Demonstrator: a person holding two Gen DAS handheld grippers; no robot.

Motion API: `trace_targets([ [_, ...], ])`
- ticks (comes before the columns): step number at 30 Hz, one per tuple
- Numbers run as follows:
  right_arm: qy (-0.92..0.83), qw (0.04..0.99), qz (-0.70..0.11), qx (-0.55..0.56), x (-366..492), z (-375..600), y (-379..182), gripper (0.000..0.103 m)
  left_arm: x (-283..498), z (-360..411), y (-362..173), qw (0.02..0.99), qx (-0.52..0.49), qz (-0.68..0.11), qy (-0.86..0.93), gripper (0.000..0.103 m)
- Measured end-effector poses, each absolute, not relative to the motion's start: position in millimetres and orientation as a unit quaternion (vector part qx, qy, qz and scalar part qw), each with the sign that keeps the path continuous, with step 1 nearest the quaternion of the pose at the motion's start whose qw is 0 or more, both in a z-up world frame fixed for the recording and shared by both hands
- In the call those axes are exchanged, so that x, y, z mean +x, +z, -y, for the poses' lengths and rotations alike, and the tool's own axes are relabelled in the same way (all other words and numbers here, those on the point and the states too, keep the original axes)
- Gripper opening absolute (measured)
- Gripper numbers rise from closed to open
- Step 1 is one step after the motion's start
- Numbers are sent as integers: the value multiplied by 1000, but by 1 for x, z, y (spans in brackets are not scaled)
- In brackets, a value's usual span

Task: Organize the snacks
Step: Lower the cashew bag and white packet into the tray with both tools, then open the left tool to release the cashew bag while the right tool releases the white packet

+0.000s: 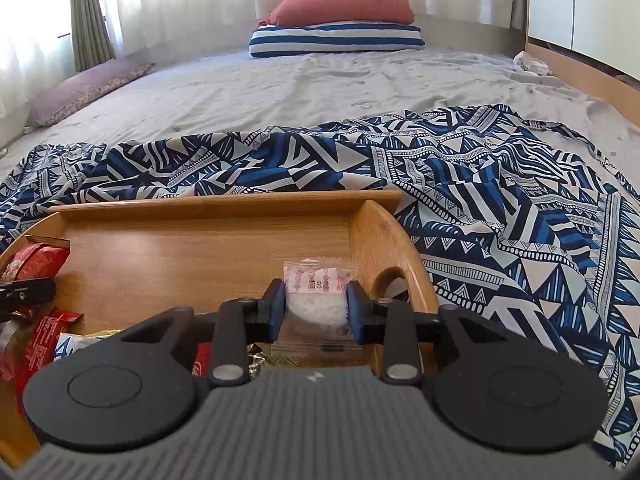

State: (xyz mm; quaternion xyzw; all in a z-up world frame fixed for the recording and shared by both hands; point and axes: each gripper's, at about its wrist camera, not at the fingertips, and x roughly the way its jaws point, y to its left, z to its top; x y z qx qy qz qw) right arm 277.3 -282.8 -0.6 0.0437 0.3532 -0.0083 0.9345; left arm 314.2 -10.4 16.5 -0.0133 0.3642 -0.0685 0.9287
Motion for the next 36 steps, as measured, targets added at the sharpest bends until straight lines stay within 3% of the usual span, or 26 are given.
trace_targets([
  [16,-7,934,-353,47,276,281,0,42,314,10,17,928,-17,-367,-67,49],
  [18,-7,934,-354,49,275,281,0,48,314,9,18,927,-20,-369,-67,52],
  [23,-10,934,-354,56,273,282,3,49,308,8,23,928,-27,-365,-67,62],
  [25,-10,934,-352,54,270,282,5,57,305,8,27,930,-22,-361,-67,62],
  [27,-11,936,-349,50,266,281,8,58,300,8,32,932,-18,-355,-71,64],
  [30,-10,938,-344,49,260,281,15,62,291,7,42,936,-16,-342,-78,76],
  [36,-6,946,-322,42,241,277,35,69,265,4,59,943,-8,-322,-86,82],
])
